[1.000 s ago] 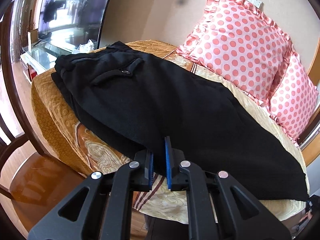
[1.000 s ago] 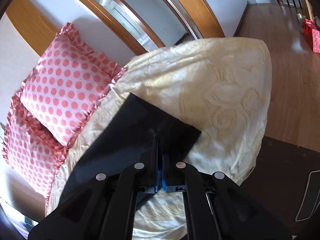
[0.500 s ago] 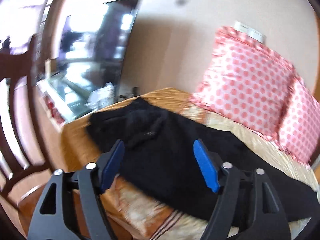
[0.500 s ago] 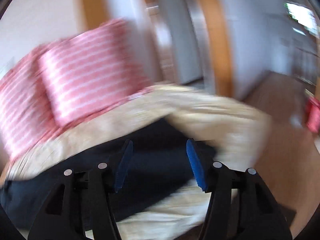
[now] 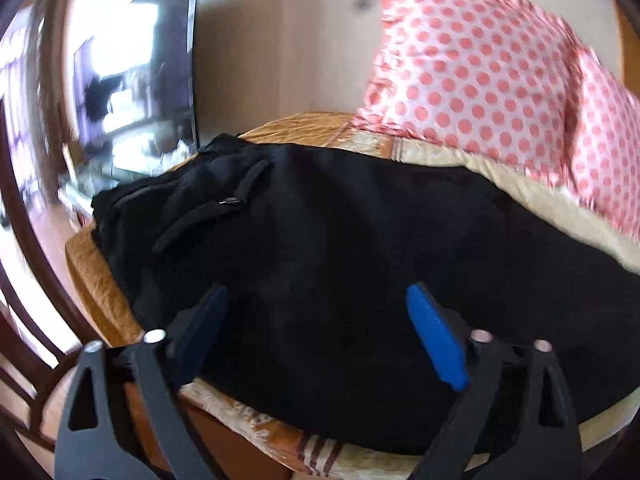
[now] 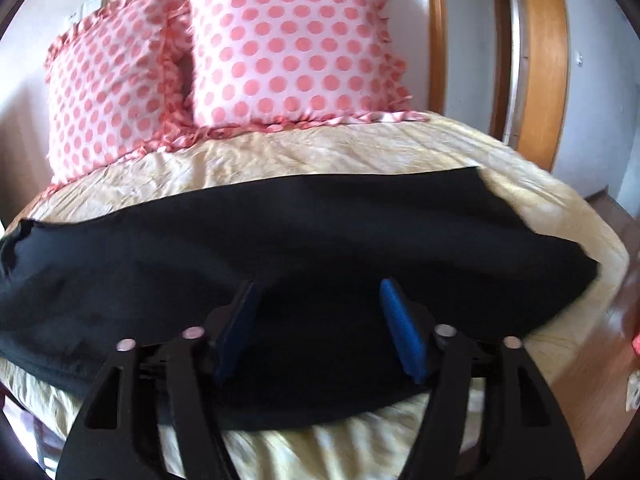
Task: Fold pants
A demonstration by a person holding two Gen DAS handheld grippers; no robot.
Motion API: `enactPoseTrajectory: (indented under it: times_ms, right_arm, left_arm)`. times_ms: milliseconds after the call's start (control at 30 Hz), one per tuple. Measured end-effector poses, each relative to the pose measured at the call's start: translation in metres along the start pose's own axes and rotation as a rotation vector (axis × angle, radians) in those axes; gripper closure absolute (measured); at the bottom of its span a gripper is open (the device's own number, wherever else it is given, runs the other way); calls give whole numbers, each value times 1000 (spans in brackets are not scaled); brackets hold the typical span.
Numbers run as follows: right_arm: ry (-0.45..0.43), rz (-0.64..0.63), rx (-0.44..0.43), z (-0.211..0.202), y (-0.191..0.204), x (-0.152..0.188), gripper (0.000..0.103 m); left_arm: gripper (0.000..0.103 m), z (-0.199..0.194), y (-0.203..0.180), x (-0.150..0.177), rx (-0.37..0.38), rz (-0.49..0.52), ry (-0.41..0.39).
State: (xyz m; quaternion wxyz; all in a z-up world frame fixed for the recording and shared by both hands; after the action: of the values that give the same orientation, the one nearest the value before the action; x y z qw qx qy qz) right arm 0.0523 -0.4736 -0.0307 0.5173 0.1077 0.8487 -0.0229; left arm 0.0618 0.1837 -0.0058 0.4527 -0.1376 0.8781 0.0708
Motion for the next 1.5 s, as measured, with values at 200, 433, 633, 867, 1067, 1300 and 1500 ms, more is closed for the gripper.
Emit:
enactPoseTrajectory:
  times_ms: [200, 433, 633, 867, 1067, 1300, 1500]
  right_arm:
    - [-18, 294, 171, -26, -95, -10, 24]
    - [0, 487, 137, -12, -137, -6, 24]
    - [16, 400, 97, -3, -111, -7, 24]
    - [26, 428, -74, -5, -89, 0, 46]
    - [-22, 487, -38, 0, -100, 0, 55]
    - [-55, 577, -56, 8, -116, -1, 83]
    - [-118, 570, -111, -6, -108, -17, 96]
  left_arm:
    - [2, 3, -5, 1, -18, 6, -20]
    - [2, 3, -5, 0, -23, 6, -24]
    - [2, 3, -4, 1, -23, 7, -24]
    - [2, 4, -4, -1, -26, 6, -24]
    - [2, 6, -5, -1, -31, 4, -27]
    - [2, 5, -5, -1, -31, 4, -28]
    - [2, 6, -5, -1, -31, 4, -33]
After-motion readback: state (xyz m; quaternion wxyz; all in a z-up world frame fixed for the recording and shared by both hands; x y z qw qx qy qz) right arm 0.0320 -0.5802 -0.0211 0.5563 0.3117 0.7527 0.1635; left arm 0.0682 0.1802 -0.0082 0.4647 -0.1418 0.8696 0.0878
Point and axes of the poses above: each gripper's, at about its wrist camera, not at the fingertips, and z roughly the way its jaws point, y to its left, x to its underside, the point moved 2 cm from there along z, roughly the way its jaws point
